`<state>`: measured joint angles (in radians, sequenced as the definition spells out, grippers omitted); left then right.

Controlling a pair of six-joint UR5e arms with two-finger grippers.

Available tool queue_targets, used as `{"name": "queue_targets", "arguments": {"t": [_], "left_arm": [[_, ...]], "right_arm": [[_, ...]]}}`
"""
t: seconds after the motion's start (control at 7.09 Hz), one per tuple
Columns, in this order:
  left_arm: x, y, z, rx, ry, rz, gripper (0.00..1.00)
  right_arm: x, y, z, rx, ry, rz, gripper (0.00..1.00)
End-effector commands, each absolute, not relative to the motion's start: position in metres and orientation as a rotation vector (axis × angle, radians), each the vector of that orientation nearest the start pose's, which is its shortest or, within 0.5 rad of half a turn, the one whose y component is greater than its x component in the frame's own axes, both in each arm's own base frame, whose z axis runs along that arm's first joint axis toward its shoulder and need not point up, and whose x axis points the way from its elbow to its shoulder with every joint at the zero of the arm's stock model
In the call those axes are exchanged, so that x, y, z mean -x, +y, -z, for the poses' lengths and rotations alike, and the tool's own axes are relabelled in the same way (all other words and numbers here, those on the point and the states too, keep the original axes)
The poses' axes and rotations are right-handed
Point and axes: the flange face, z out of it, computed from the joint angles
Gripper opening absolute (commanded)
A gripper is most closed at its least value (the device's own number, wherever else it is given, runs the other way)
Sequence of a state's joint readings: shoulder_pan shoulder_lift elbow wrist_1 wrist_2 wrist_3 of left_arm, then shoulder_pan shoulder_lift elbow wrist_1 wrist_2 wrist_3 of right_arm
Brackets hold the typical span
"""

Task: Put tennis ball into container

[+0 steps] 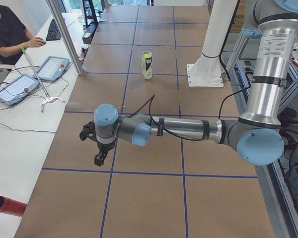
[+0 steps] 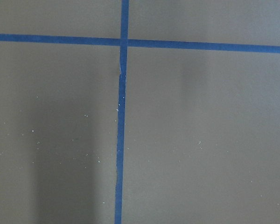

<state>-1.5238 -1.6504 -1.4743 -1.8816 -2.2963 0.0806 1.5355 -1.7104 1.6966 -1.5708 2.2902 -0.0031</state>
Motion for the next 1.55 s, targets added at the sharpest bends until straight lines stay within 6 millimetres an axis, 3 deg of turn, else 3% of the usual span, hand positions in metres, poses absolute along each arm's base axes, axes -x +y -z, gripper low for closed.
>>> {"name": "queue_targets", "arguments": {"t": [0.0, 0.14, 0.42, 0.99, 1.41], "left_arm": [[0.06, -0.51, -0.68, -0.229, 0.743, -0.159, 1.0], [0.061, -0.506, -0.678, -0.153, 0.757, -0.126, 1.0], [0.06, -0.505, -0.637, -0.124, 0.777, -0.115, 1.0], [0.059, -0.513, -0.624, -0.151, 0.774, -0.132, 1.0], [0.06, -0.51, -0.627, -0.148, 0.771, -0.13, 1.0]], "right_arm": [[-0.052, -0.434, -0.665, 0.025, -0.719, 0.032, 1.0], [-0.052, -0.434, -0.665, 0.025, -0.719, 0.032, 1.0], [-0.052, -0.434, -0.665, 0.025, -0.719, 0.032, 1.0], [-0.052, -0.434, -0.665, 0.025, -0.719, 0.032, 1.0], [-0.052, -0.434, -0.665, 0.025, -0.719, 0.032, 1.0]]}}
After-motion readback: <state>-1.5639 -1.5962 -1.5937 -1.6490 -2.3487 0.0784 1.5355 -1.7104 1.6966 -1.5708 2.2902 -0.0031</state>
